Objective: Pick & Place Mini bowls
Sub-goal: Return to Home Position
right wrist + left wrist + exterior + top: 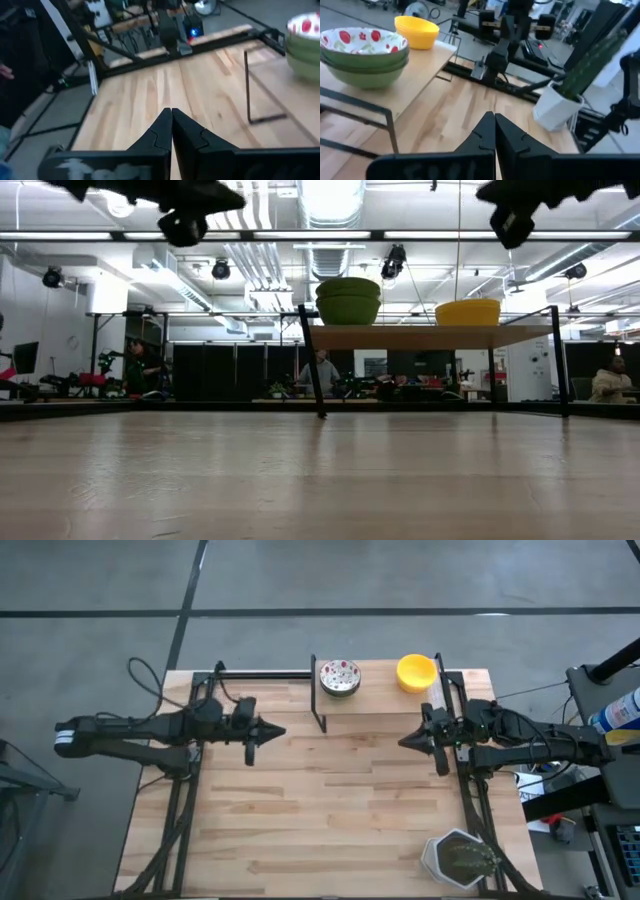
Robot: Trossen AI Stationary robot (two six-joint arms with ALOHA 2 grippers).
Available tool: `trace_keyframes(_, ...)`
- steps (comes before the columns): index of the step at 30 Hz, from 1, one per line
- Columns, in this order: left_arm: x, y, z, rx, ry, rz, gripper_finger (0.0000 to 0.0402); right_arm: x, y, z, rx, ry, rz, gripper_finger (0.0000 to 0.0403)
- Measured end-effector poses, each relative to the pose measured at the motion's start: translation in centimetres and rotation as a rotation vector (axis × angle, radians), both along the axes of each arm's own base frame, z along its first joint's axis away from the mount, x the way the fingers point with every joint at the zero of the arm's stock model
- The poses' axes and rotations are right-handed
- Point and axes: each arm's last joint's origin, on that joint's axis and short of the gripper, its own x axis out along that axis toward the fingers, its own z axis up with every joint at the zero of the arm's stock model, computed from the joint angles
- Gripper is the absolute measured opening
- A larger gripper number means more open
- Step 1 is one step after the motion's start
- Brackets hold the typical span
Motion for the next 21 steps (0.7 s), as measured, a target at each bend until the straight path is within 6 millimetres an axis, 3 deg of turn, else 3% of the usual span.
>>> trace_keyframes(5, -1.6, -0.2, -3.2, 0.042, 0.040, -0.009, 0.0000, -0.4, 0.1, -2.3, 0.019, 0.076, 0.003, 0.0008)
trace_keyframes(9, -2.3, -0.4, -5.2, 0.006, 0.007, -0.023, 0.0000, -0.4, 0.3, -3.4, 0.018, -0.015, 0.039, 0.0008)
trace_keyframes(14, -3.1, -0.5, -5.8, 0.054, -0.108, -0.033, 0.0000, -0.8, 0.3, -4.0, -0.001, -0.173, 0.041, 0.0009)
trace_keyframes(21, -4.6, -0.6, -6.6, 0.060, -0.126, -0.027, 0.0000, -2.4, 0.4, -6.2, 0.009, -0.219, 0.036, 0.0009)
